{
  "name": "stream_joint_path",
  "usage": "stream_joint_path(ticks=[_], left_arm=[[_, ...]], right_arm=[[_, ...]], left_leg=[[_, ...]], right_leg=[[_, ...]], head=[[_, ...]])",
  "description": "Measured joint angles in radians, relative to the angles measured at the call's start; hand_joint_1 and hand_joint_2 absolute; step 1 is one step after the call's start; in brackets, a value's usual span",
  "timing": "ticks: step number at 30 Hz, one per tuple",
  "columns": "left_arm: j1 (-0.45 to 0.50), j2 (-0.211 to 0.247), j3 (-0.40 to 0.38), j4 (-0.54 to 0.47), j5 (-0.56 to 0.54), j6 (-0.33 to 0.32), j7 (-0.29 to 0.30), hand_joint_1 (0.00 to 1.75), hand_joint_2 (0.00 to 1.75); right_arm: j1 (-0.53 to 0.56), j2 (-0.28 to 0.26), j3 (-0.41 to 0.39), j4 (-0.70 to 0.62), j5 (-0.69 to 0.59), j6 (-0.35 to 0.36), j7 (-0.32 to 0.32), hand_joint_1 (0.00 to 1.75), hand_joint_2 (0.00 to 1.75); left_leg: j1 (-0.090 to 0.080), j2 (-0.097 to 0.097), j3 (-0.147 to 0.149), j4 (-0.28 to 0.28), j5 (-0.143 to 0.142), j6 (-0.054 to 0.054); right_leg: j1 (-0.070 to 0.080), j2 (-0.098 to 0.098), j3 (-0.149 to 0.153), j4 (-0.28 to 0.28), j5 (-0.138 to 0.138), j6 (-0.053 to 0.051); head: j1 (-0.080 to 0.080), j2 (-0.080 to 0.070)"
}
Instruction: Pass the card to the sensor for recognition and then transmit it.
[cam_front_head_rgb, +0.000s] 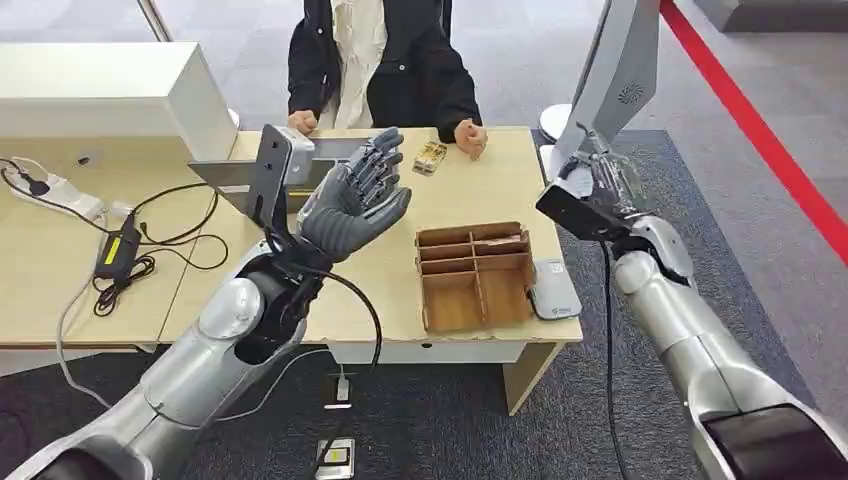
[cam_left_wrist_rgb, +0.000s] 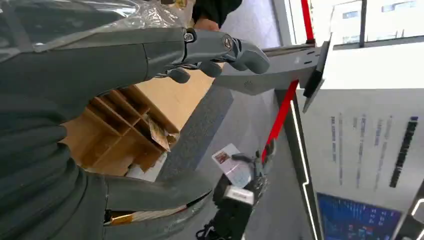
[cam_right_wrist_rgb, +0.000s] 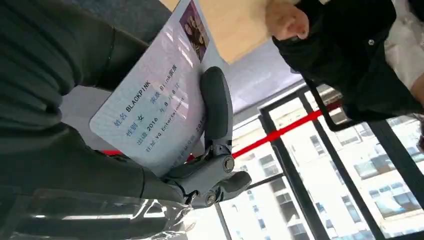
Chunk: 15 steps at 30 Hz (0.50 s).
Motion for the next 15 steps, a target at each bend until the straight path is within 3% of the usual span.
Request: stream_joint_path(ticks=[8, 15], left_arm=[[0.013, -0.048, 0.013, 0.026, -0.094, -0.12, -0.014, 0.0, 1.75], [0.015, -0.074, 0.033, 0.055, -0.122, -0.184, -0.038, 0.0, 1.75]], right_arm=[[-0.198, 0.045, 0.002, 0.093, 0.04, 0.054, -0.014, 1.75, 1.75], [-0.308, 0.112, 0.011, 0.2, 0.082, 0.088, 0.084, 1.75, 1.75]], left_leg=[[0.0, 0.0, -0.001, 0.0, 0.0, 0.0], [0.0, 0.0, 0.0, 0.0, 0.0, 0.0]], right_leg=[[0.0, 0.0, 0.0, 0.0, 0.0, 0.0], [0.0, 0.0, 0.0, 0.001, 0.0, 0.0]], head=[[0.0, 0.0], [0.0, 0.0]])
